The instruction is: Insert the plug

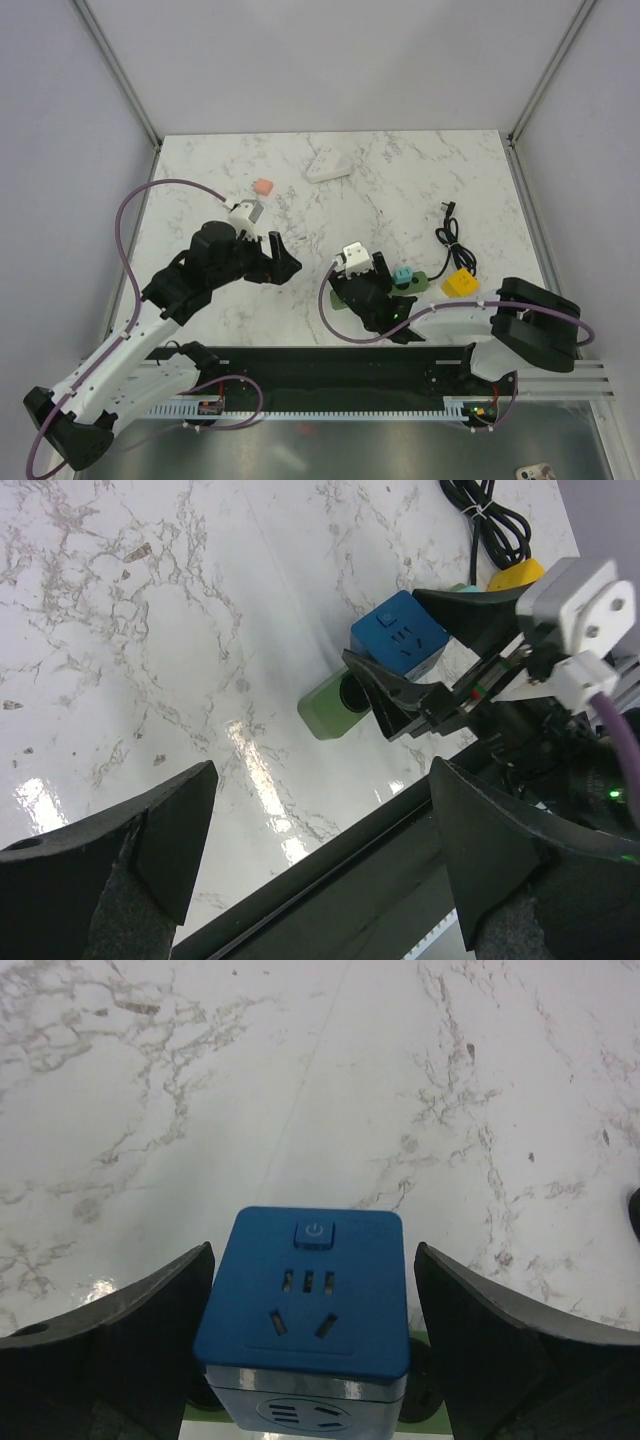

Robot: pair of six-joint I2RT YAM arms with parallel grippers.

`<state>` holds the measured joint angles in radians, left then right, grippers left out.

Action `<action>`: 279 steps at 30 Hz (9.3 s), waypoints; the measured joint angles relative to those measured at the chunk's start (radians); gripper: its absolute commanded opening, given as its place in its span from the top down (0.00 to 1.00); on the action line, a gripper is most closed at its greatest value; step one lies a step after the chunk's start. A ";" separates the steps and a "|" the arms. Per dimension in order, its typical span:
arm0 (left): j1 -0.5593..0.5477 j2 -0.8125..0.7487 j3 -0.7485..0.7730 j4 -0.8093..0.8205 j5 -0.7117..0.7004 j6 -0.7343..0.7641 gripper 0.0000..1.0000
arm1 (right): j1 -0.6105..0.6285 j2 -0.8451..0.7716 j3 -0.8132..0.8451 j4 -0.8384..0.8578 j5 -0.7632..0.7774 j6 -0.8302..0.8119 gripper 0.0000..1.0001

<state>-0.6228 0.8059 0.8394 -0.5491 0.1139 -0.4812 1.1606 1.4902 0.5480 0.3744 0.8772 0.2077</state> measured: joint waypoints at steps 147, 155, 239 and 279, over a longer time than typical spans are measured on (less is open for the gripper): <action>-0.119 0.733 -0.267 0.876 0.328 -0.298 0.70 | -0.397 -0.170 0.459 -1.001 -0.750 0.120 1.00; -0.119 0.531 -0.180 0.653 0.232 -0.278 0.49 | -0.359 -0.166 0.454 -0.963 -0.687 0.220 1.00; -0.065 0.459 -0.240 0.472 0.157 -0.251 0.48 | -0.148 -0.060 0.135 -0.339 -0.246 0.381 1.00; 0.139 0.228 -0.156 0.240 0.191 -0.162 0.32 | -0.063 -0.039 0.233 -0.617 -0.203 0.426 0.07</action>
<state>-0.4835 1.0336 0.6838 -0.3088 0.3046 -0.6434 1.0981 1.4517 0.7815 -0.2428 0.6743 0.6342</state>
